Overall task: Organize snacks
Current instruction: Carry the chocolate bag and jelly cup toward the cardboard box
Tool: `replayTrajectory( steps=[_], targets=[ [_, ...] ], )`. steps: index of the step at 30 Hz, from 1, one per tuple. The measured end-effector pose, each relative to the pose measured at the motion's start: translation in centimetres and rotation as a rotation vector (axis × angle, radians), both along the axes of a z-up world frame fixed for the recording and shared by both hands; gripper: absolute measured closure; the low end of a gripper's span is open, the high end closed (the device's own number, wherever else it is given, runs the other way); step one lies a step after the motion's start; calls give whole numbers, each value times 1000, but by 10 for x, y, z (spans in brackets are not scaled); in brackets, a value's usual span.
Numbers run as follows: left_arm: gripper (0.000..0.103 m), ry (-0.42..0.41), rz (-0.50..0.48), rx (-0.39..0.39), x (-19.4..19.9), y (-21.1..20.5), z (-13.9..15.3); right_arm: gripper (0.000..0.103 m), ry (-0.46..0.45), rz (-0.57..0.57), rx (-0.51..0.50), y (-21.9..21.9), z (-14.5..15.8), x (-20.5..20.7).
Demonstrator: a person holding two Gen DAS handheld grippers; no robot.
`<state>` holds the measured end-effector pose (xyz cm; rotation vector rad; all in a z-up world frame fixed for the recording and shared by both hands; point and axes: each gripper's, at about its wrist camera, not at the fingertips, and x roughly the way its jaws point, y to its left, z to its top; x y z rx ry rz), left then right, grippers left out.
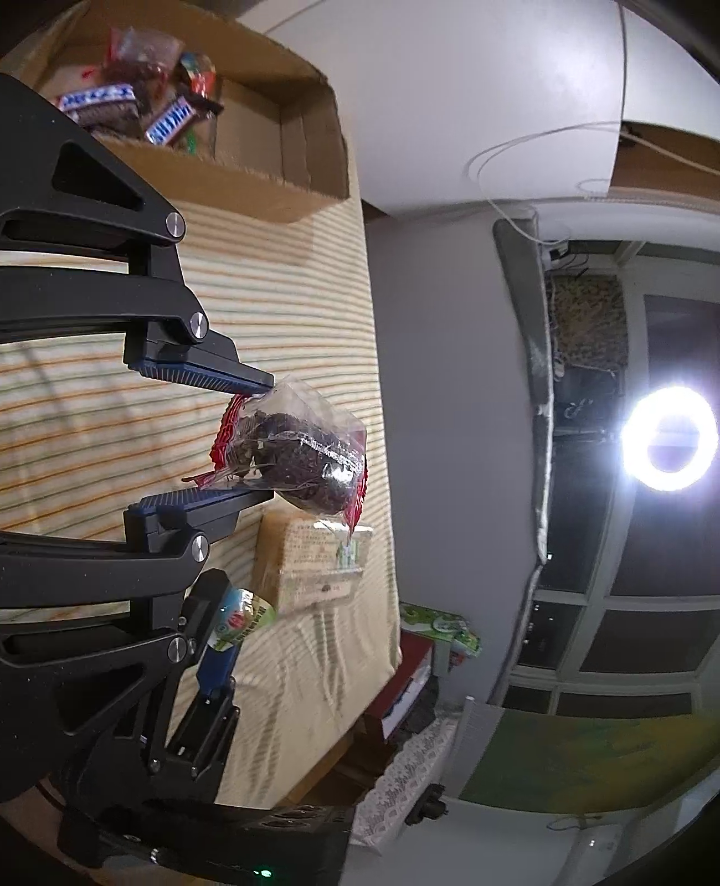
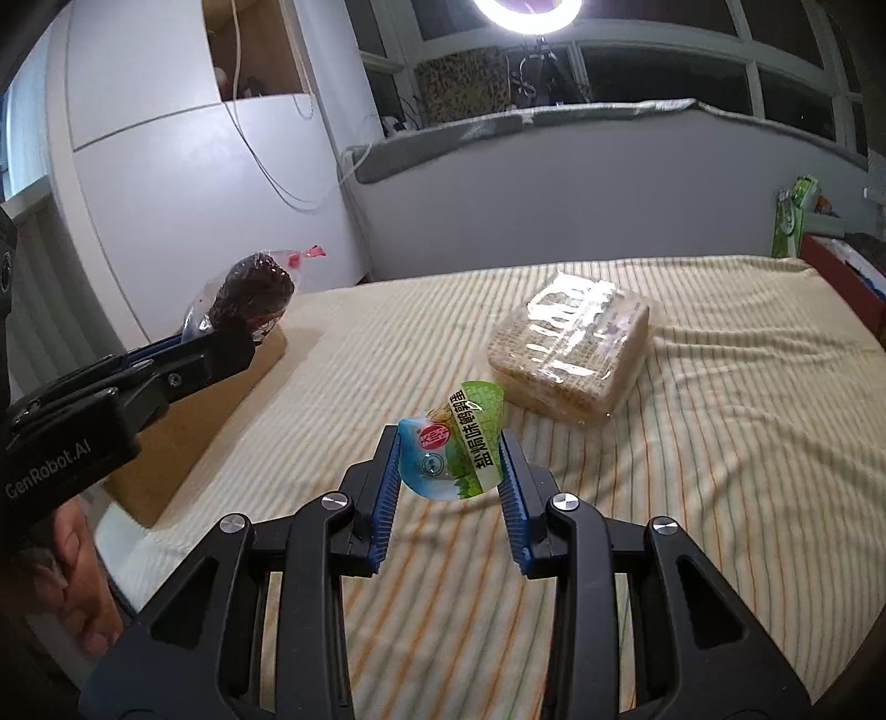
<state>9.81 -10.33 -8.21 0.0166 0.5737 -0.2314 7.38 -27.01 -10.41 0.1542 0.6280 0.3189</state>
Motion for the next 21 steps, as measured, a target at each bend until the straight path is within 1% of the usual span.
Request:
replayTrajectory(
  steps=[3, 6, 10, 13, 18, 21],
  targets=[
    [73, -25, -5, -13, -13, 5, 9, 68, -36, -6, -7, 2, 20, -14],
    [73, -57, -10, -32, -26, 11, 22, 68, -91, -19, -19, 7, 49, -28],
    [73, -113, -8, -64, -42, 21, 47, 68, -187, -27, -41, 13, 95, -47],
    [73, -170, -5, -84, -53, 30, 70, 68, -237, -23, -57, 20, 120, -57],
    [73, -228, 5, -109, -61, 42, 91, 68, -274, -7, -69, 34, 138, -65],
    [73, -236, 10, -114, -62, 46, 92, 68, -274, 8, -78, 41, 140, -65]
  ],
)
